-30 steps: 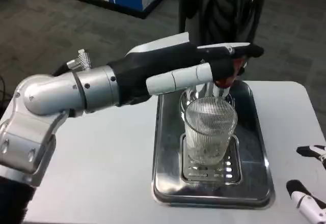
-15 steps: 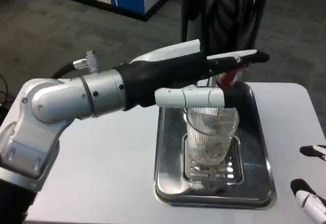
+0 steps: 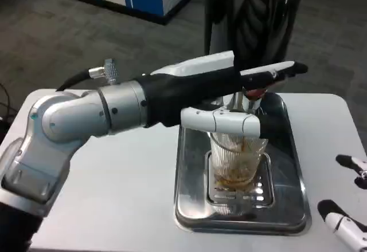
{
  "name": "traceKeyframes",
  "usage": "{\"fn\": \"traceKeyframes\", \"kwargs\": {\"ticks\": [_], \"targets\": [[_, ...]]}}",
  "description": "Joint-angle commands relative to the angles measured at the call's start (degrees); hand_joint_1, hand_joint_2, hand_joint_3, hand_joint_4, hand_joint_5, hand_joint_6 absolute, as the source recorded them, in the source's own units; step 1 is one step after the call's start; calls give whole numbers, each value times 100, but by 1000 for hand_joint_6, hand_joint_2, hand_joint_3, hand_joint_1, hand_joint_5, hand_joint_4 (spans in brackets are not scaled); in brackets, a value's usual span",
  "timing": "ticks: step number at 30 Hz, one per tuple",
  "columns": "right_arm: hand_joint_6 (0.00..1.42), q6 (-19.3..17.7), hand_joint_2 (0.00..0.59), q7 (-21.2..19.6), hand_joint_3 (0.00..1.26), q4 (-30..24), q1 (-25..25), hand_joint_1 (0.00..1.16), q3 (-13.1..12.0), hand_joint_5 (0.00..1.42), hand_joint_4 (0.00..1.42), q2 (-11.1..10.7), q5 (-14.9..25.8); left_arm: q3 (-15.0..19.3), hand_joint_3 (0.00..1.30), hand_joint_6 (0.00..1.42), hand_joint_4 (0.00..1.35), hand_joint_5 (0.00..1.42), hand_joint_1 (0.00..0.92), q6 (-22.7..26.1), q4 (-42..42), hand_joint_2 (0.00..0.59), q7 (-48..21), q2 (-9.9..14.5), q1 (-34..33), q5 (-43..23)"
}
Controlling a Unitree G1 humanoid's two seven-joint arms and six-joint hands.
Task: Grasp the cup under the faucet to collect the drink, then remove the cup.
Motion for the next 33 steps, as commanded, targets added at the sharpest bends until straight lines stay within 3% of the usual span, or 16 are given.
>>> {"fn": "traceKeyframes", "kwargs": {"ticks": [1, 8, 10, 13, 16, 25, 33], "targets": [[66, 18, 296, -98, 16, 110, -103, 443, -92, 130, 22, -3, 540, -270, 12, 0, 0, 0, 0, 104, 93, 48, -204, 121, 223, 349], [91, -372, 252, -540, 0, 441, -265, 534, 304, 147, 54, 35, 849, -244, 10, 0, 0, 0, 0, 75, 92, 66, -151, 157, 212, 414], [92, -503, 251, -729, 0, 577, -292, 542, 461, 147, 56, 80, 823, -238, 9, 0, 0, 0, 0, 64, 94, 67, -144, 162, 213, 427], [95, -617, 235, -967, 0, 803, -387, 657, 798, 125, 25, 127, 710, -237, 4, 0, 0, 0, 0, 48, 93, 66, -151, 186, 215, 448], [81, -733, 236, -1186, 0, 996, -484, 675, 1117, 115, 15, 142, 577, -222, 2, 0, 0, 0, 0, 25, 92, 63, -157, 211, 225, 456], [62, -640, 235, -1856, 0, 1615, -1041, 680, 1739, 111, 12, 377, 203, -160, 0, 0, 0, 0, 0, -26, 85, 57, -150, 296, 238, 451], [38, -522, 232, -2185, 0, 2108, -1450, 674, 2003, 98, 3, 579, 56, -136, 0, 0, 0, 0, 0, -6, 3, 50, -143, 332, 262, 434]]}}
